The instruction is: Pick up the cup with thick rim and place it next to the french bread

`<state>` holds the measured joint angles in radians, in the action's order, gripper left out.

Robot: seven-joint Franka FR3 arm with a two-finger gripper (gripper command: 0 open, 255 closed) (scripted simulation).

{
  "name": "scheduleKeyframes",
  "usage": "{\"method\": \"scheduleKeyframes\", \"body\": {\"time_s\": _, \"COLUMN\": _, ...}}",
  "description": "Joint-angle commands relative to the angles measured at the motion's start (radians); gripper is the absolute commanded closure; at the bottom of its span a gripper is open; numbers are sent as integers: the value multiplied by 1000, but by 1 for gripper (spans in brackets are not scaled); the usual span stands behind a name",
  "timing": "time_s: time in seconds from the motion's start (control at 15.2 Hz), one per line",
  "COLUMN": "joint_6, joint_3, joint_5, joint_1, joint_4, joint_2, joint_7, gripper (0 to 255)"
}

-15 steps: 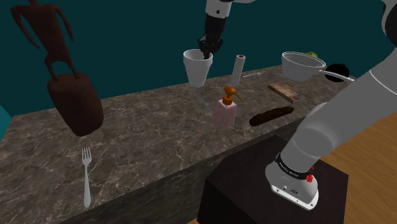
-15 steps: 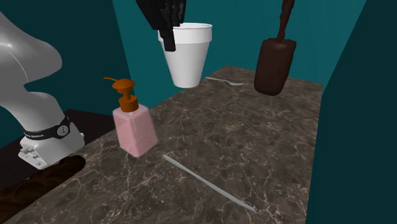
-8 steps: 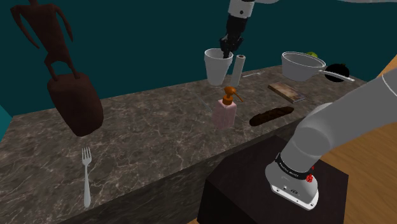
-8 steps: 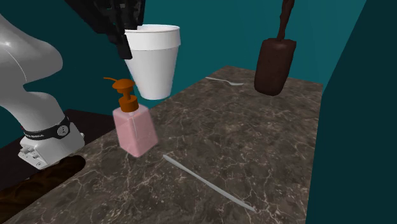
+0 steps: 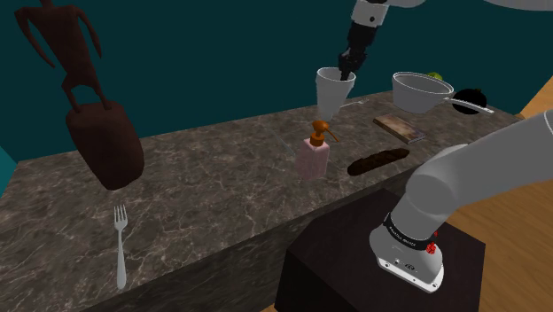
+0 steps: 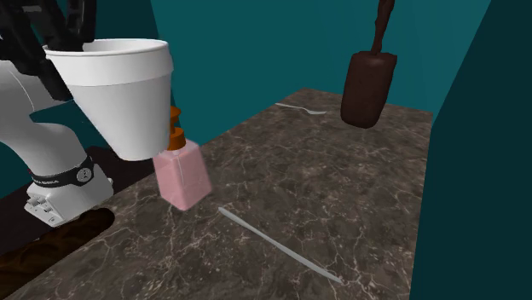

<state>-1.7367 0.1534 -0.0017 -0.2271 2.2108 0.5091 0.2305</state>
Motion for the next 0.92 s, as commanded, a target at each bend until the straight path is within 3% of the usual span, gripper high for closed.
{"method": "scheduleKeyframes", "body": {"time_s": 0.0, "joint_6": 9, "joint_3": 35, "joint_5": -18, "joint_1": -18, "joint_4": 6, "joint_2": 15, "joint_7": 47, "gripper": 255}}
{"method": "scheduleKeyframes", "body": {"time_s": 0.86, "joint_6": 47, "joint_3": 287, "joint_5": -127, "joint_1": -120, "joint_4": -61, "joint_2": -7, "joint_7": 364, "gripper": 255}}
